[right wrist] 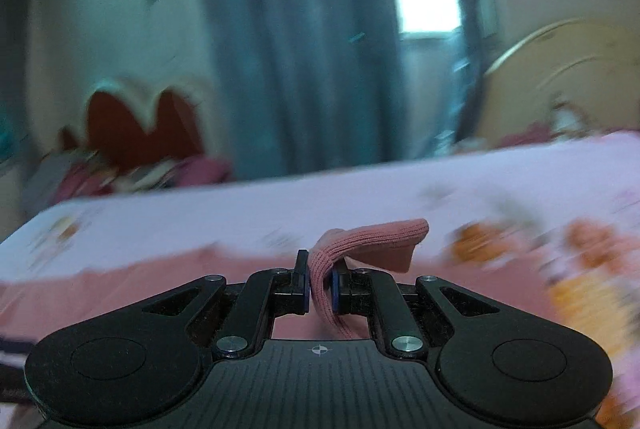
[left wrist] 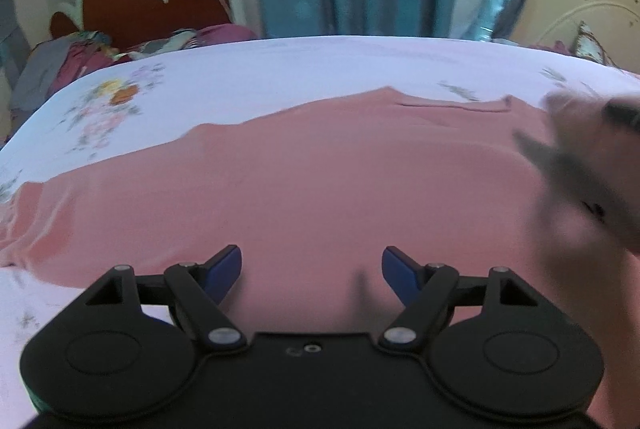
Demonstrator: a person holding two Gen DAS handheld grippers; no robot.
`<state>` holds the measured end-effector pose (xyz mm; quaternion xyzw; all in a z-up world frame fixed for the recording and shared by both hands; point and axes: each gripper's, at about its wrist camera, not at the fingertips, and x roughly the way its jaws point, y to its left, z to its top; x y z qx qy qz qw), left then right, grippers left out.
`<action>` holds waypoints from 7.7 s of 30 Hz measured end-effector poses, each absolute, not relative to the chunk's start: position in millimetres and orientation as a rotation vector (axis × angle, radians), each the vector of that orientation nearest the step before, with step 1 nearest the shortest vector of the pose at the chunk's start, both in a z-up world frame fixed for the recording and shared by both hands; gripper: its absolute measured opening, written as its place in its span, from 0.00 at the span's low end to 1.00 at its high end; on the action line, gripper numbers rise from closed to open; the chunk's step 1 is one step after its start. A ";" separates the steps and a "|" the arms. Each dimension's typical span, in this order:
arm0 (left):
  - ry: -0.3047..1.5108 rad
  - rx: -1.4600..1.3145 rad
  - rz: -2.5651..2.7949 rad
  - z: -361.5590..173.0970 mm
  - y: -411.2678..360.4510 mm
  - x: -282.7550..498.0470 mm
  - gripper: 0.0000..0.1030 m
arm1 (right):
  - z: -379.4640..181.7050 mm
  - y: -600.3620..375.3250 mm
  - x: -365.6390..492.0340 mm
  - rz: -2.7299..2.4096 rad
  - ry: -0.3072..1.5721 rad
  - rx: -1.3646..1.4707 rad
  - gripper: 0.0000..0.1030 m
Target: Fold small clothes
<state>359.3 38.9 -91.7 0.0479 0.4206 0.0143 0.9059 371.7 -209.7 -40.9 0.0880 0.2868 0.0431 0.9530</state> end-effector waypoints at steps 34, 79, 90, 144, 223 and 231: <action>0.916 -0.292 -0.302 -135.0 -33.2 420.6 0.08 | -95.5 -347.1 261.2 -0.272 0.781 0.158 0.62; 0.772 0.010 -0.191 -131.3 -35.1 437.2 0.28 | -94.7 -398.1 397.4 -0.183 0.770 0.302 0.43; 0.809 0.019 -0.167 -143.8 -30.3 438.8 0.34 | -114.4 -407.1 424.6 -0.267 0.780 0.248 0.03; 0.826 -0.272 0.323 -80.9 248.2 337.5 0.60 | -81.5 -111.3 404.6 0.205 0.778 0.032 0.49; 0.712 0.149 -0.123 -80.2 41.6 351.4 0.64 | -82.6 -192.3 367.2 0.174 0.870 0.306 0.53; 0.792 0.181 0.071 -99.1 91.1 332.3 0.64 | -86.0 -172.8 373.6 0.205 0.886 0.282 0.26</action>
